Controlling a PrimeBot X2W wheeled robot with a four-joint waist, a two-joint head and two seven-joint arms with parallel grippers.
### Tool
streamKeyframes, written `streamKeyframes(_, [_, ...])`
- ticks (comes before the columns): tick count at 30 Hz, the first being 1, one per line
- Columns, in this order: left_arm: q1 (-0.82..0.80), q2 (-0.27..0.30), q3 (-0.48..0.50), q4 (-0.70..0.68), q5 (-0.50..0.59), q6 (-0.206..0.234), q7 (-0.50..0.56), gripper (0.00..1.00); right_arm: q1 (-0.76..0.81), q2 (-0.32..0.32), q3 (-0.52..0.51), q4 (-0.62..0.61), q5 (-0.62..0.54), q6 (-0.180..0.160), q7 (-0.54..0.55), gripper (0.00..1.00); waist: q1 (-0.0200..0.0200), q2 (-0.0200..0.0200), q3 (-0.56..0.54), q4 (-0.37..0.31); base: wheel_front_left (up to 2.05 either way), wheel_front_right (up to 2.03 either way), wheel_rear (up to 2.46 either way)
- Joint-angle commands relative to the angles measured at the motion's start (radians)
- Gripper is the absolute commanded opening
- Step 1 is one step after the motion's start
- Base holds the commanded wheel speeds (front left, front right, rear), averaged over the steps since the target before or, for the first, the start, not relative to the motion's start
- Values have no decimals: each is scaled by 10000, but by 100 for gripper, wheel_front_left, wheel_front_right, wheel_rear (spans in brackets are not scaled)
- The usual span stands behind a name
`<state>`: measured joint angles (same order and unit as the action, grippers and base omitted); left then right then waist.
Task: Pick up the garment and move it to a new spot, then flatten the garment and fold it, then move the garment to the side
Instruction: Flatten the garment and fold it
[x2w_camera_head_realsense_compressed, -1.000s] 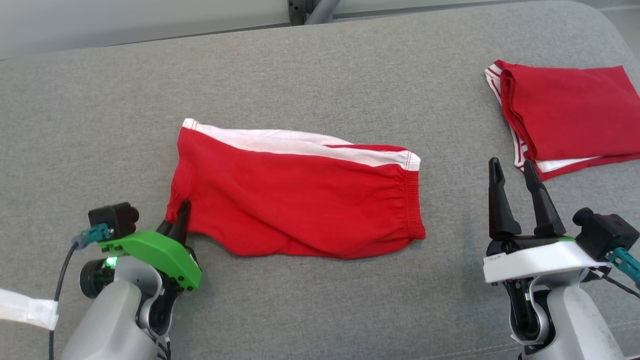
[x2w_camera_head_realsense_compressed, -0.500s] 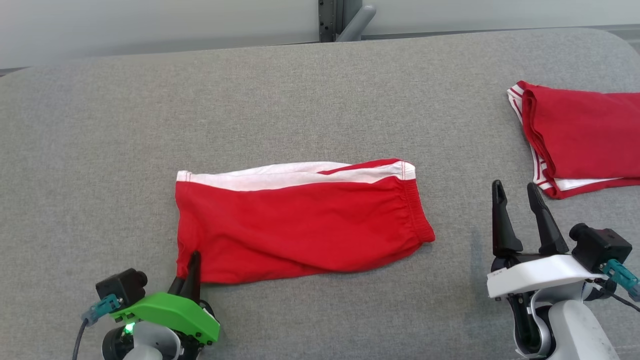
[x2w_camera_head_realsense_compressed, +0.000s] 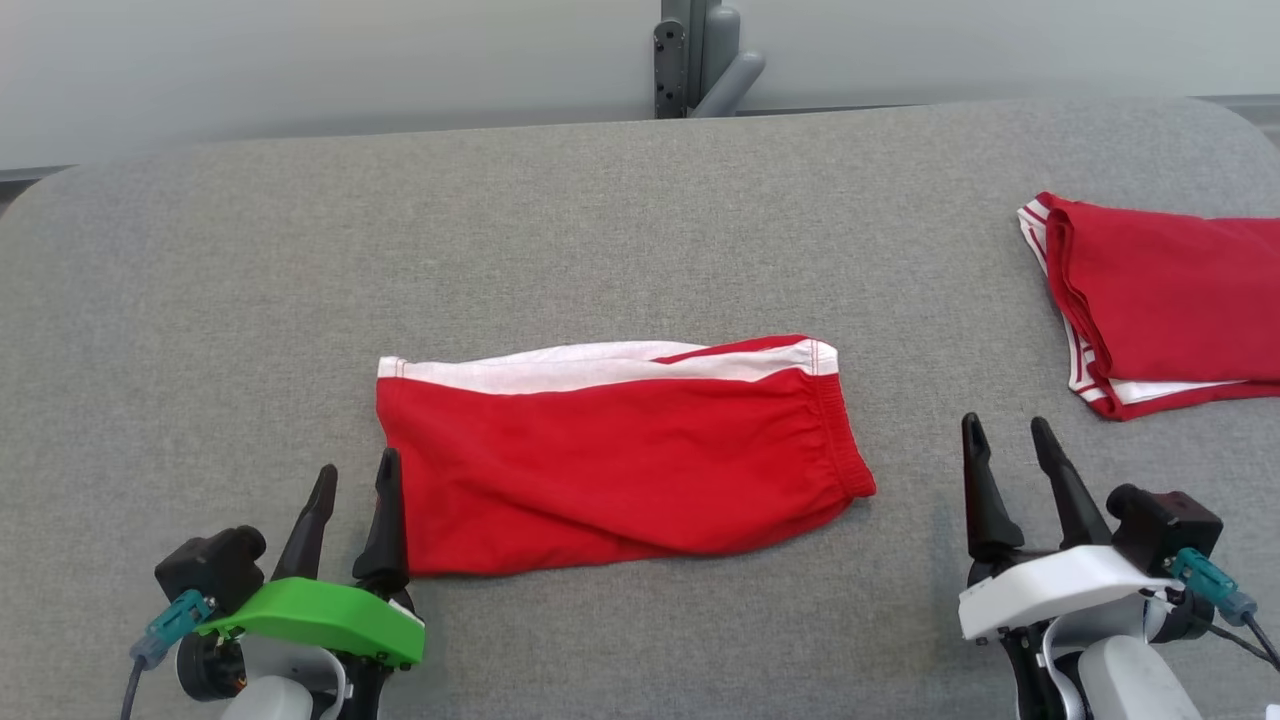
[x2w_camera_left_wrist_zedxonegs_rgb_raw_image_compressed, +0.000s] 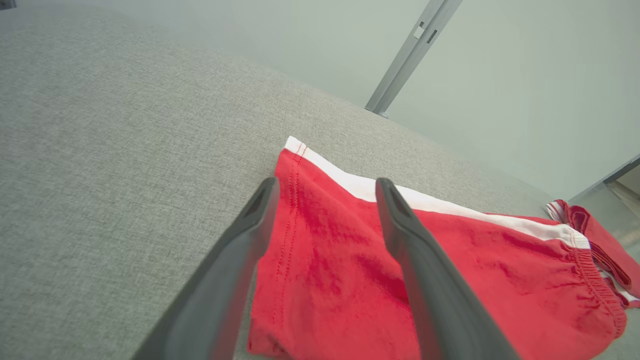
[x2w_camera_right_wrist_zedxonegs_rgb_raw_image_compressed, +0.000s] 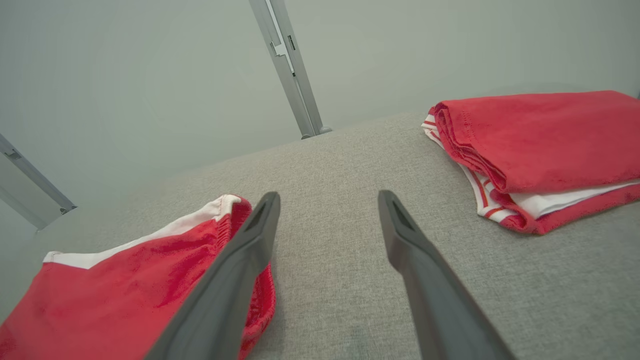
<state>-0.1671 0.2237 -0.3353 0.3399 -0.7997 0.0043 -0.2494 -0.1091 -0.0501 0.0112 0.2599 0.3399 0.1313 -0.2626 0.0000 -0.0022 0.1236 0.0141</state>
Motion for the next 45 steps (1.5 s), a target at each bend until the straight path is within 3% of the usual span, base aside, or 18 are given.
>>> streamKeyframes(1, [220,34,61,-55,109,22,-85,100,139,-10,50,53,-57,-13,-26,100,0,22,-149,136,0,0,0])
streamKeyframes(9, [785,-158,550,-863,642,140,-155,100,80,-14,1015,550,515,-14,-13,100,0,22,-432,591,0,0,0])
streamKeyframes(16, [1111,-382,751,-1169,947,60,-155,100,-353,-18,1015,1805,834,-13,230,100,0,22,-383,973,0,0,0])
streamKeyframes(29, [1079,-697,1150,-1160,1250,-133,-156,100,-1398,-19,1999,3968,3844,-13,338,100,0,22,-131,1252,0,0,0])
streamKeyframes(31, [1078,-715,1211,-1151,1318,-141,-157,100,-1530,-17,2157,4132,4203,-13,271,47,0,22,-123,1235,0,0,0])
streamKeyframes(33, [1072,-734,1265,-1145,1419,-174,-157,100,-1683,-14,2333,4186,4491,-13,206,26,0,22,-111,1210,0,0,0])
streamKeyframes(34, [1069,-750,1289,-1142,1459,-191,-157,100,-1755,-14,2387,4201,4599,-13,158,7,0,22,-105,1195,0,0,0])
streamKeyframes(35, [1064,-761,1309,-1141,1498,-204,-157,100,-1807,-22,2412,4227,4694,-13,126,0,0,22,-101,1181,0,0,0])
streamKeyframes(45, [1089,-818,1394,-1056,1670,-285,-157,100,-1779,-310,2221,3528,5362,-13,179,0,0,22,-162,875,0,0,0])
